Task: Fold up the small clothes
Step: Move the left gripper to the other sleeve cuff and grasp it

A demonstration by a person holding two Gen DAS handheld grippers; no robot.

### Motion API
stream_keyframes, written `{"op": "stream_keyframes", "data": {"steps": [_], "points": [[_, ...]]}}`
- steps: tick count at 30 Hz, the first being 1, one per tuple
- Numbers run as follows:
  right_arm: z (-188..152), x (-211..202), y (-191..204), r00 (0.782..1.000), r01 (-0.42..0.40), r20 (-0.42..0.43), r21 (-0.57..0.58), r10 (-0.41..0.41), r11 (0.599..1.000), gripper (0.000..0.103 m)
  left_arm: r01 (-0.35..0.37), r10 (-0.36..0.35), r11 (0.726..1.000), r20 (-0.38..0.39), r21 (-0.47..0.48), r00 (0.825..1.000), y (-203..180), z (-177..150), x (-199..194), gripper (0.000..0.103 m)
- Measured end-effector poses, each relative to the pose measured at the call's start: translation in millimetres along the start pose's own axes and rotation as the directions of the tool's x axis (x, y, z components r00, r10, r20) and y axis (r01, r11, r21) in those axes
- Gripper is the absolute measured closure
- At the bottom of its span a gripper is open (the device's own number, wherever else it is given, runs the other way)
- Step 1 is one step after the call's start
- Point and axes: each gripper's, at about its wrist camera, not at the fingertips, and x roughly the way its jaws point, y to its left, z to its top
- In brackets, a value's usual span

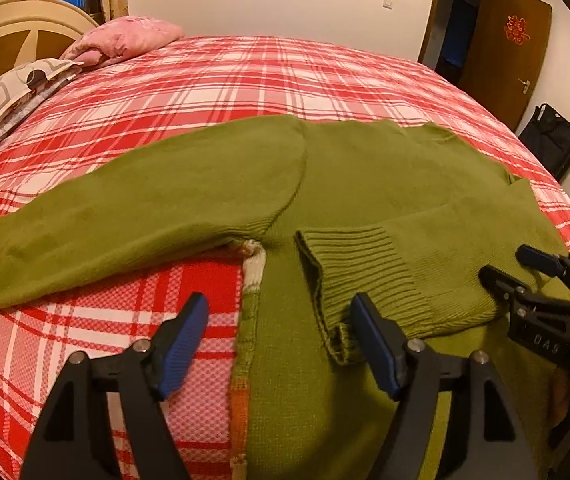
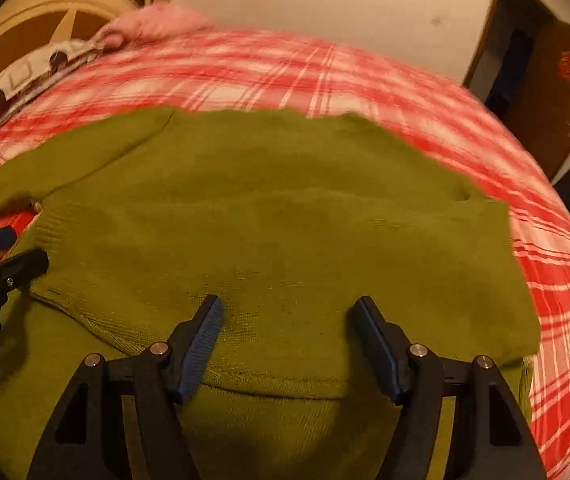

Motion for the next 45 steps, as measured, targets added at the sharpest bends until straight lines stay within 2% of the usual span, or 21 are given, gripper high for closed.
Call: {"op": "stream_keyframes", "data": {"steps": [6,8,12,18,21,28,31,34,37,38,39,42,45], "points": [[-1,-10,4,0.999,0.016,-0.049,-0.018,-0.017,1.0,0.034,0.023,-0.023,1.0,0.007,-0.007,1.0,2,-1,-2,0.025],[8,-19,7,1.0,0.021,-0.009,0.002,-0.021,1.0,0.034,0.038,-0.038,0.999,0.012,-0.016,0.999,5,-2,-5,0.025],[27,-28,33,0.998,-0.036,0.048,-0.011,0.037,0.999,0.034,0.036,-0.036,0.999,0.016,-0.04,0.999,16,-4,-12,0.025],[41,-3,79,0.994,-0.104,0.018,-0.056,0.105,0.993,0.034,-0.031,0.035,0.998,0.074,-0.06,0.997,52,-5,-37,0.025],[26,6,91,0.99,-0.141,-0.043,-0.075,0.138,0.987,0.037,-0.054,0.062,0.994,0.081,-0.093,0.995,78,-8,-46,0.025],[-2,-13,97,0.993,-0.117,-0.008,-0.106,0.116,0.988,0.038,-0.157,0.168,0.979,0.078,-0.129,0.983,135,-22,-64,0.024],[3,-21,101,0.993,-0.116,0.017,-0.121,0.119,0.986,0.038,-0.203,0.218,0.965,0.074,-0.165,0.973,161,-28,-69,0.022],[14,-27,99,0.985,-0.155,0.063,-0.062,0.159,0.986,0.038,-0.245,0.263,0.945,0.062,-0.216,0.963,192,-32,-73,0.022],[11,-13,119,0.985,-0.172,-0.022,-0.113,0.171,0.979,0.038,-0.301,0.328,0.914,0.06,-0.271,0.943,224,-32,-75,0.022],[6,-17,125,0.989,-0.144,0.003,-0.135,0.145,0.98,0.038,-0.317,0.346,0.902,0.052,-0.292,0.937,235,-32,-76,0.022],[2,-24,127,0.991,-0.125,0.032,-0.157,0.132,0.98,0.038,-0.324,0.355,0.894,0.047,-0.31,0.934,244,-33,-78,0.022],[-4,-37,120,0.98,-0.19,0.036,-0.127,0.196,0.973,0.038,-0.334,0.377,0.862,0.043,-0.382,0.925,277,-34,-81,0.021],[-14,-54,119,0.974,-0.205,0.067,-0.143,0.216,0.968,0.038,-0.333,0.387,0.833,0.034,-0.442,0.922,305,-36,-78,0.022]]}}
